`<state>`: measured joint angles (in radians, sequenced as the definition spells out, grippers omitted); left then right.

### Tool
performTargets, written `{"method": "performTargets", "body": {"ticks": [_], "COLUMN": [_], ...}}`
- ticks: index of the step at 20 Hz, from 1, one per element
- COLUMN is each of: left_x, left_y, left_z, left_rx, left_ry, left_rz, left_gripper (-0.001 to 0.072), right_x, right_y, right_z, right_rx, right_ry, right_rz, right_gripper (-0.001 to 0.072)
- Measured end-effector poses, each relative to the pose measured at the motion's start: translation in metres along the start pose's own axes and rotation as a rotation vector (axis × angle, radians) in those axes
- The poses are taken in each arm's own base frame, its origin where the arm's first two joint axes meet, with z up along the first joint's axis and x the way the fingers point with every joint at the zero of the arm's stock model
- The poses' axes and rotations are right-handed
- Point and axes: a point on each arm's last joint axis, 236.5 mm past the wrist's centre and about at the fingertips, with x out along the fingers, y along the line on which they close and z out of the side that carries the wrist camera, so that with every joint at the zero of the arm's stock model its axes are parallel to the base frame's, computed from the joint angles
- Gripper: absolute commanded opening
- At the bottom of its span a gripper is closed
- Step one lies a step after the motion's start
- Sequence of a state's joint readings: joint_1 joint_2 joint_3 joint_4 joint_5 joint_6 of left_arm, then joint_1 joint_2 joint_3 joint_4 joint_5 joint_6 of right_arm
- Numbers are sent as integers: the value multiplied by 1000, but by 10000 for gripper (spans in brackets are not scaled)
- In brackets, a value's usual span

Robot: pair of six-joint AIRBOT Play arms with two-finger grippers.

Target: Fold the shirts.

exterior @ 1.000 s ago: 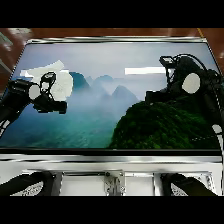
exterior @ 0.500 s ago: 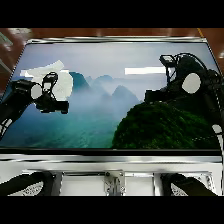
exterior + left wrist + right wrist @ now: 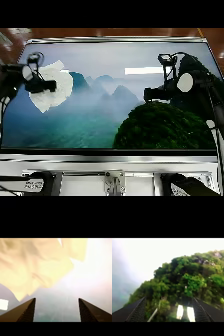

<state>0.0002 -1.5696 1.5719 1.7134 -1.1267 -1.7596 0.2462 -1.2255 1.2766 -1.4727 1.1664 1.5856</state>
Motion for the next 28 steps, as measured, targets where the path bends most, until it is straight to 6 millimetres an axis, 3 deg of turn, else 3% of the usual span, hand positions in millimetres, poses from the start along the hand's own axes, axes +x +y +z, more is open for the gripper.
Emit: {"method": "performTargets", "body": {"ticks": [3,5,11,12,13,14,17,19,21,23,25,28], "left_x": [33,65,149,159,167,172,173,148,93,6,-95,-226], "left_y": [55,77,70,66,63,61,52,39,18,-12,-47,-103], "left_z": [44,48,31,25,22,20,24,43,73,97,103,68], "left_rx": [-161,-251,-374,-377,-380,-384,-400,-382,-303,-160,-12,170], "left_ry": [4,43,129,146,158,162,156,104,9,-102,-216,-338], "left_rz": [8,-19,-148,-157,-167,-173,-220,-278,-346,-408,-468,-561], "left_gripper": [720,720,717,602,379,71,39,38,38,38,38,38], "right_x": [18,27,38,38,39,39,38,38,38,28,5,-60], "right_y": [-2,-2,-2,-1,1,3,11,14,10,4,-2,-16], "right_z": [-4,-7,-10,-10,-10,-11,-15,-16,-16,-13,-5,13], "right_rx": [5,8,13,16,19,24,40,44,29,-1,-38,-87], "right_ry": [38,63,87,87,88,89,108,114,112,92,50,-73], "right_rz": [-1,0,3,9,15,24,57,68,55,27,-7,-90], "right_gripper": [694,695,695,695,695,695,695,695,695,695,694,695]}}
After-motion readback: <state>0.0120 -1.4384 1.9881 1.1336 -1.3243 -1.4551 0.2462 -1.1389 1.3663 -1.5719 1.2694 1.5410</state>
